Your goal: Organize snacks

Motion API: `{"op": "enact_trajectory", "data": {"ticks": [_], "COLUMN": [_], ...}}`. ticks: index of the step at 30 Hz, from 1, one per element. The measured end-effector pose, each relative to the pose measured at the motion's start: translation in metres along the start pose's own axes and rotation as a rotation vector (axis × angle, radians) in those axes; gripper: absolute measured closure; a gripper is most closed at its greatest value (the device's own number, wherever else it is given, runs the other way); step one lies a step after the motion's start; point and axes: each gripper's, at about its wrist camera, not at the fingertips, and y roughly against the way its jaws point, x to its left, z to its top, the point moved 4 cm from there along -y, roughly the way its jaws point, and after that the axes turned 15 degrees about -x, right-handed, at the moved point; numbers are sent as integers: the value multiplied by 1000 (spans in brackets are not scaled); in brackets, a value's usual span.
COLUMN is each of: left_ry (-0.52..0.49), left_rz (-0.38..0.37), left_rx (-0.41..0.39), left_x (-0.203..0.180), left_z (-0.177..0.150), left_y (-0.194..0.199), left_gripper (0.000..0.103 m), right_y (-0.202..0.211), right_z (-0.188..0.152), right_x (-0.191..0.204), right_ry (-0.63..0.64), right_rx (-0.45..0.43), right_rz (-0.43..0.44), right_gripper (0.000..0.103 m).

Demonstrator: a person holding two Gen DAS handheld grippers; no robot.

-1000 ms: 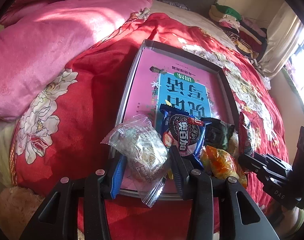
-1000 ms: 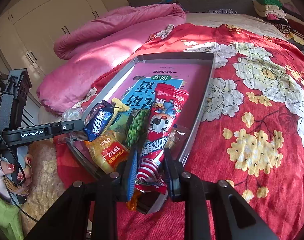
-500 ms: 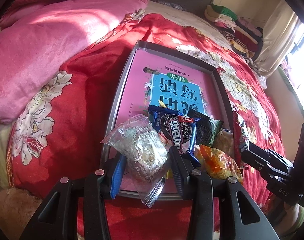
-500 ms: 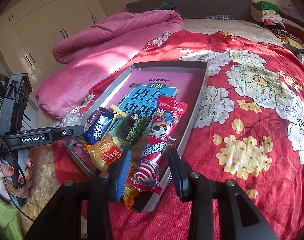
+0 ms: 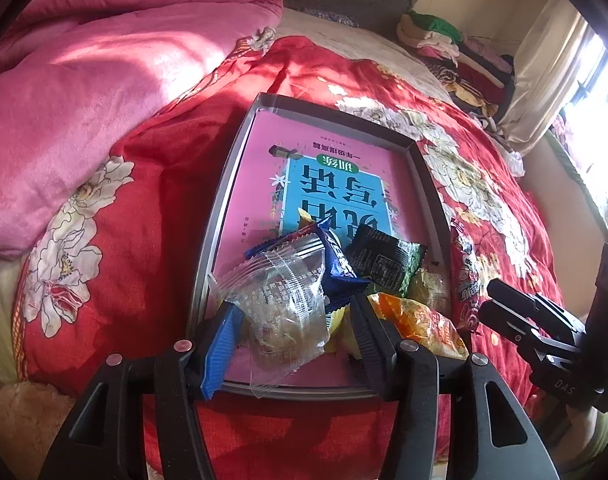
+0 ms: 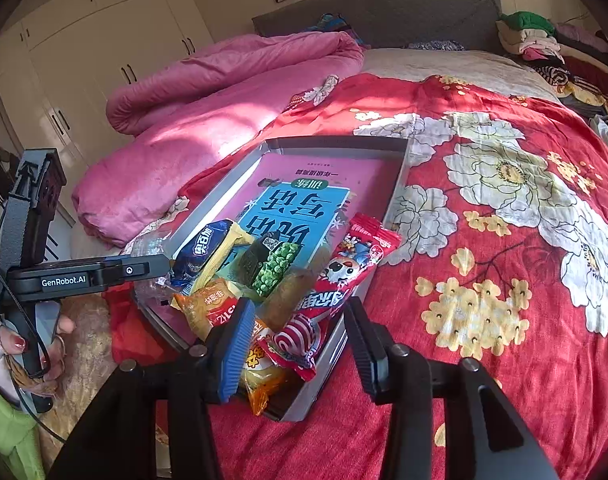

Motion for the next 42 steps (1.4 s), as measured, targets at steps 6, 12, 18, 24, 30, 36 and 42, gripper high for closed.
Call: {"op": "enact_trajectory", "data": {"ticks": [6,12,18,24,30,36,42], "left_ry": [-19,-36,-55,-60,-88,-76,-98], "left_rz": [2,-1,-1,-4,20,55,46], "left_rx": [-29,-89,-130,-147,-140,-99,-41], "left_x": [-4,-12,-20,-27,-41,-48,-59], "left_z": [4,12,17,20,14,-19,-51], "left_y": [8,26,40,50,64,78,84], "left_gripper": [44,36,32,32,32,32,32], "right_y": [11,26,39,49,66,85,97], "right_z": [6,17,25,30,33,28,6], "right_x": [7,17,25,29,36,41,37], "right_ry": [42,111,152,171,187,177,142], "right_rx": [-48,-120,-170,-199,-218,-202,-137], "right_rz": [-21,-60,-72,-89,-98,-92,-98], "right_gripper": [48,36,33,29,22,14,10]}}
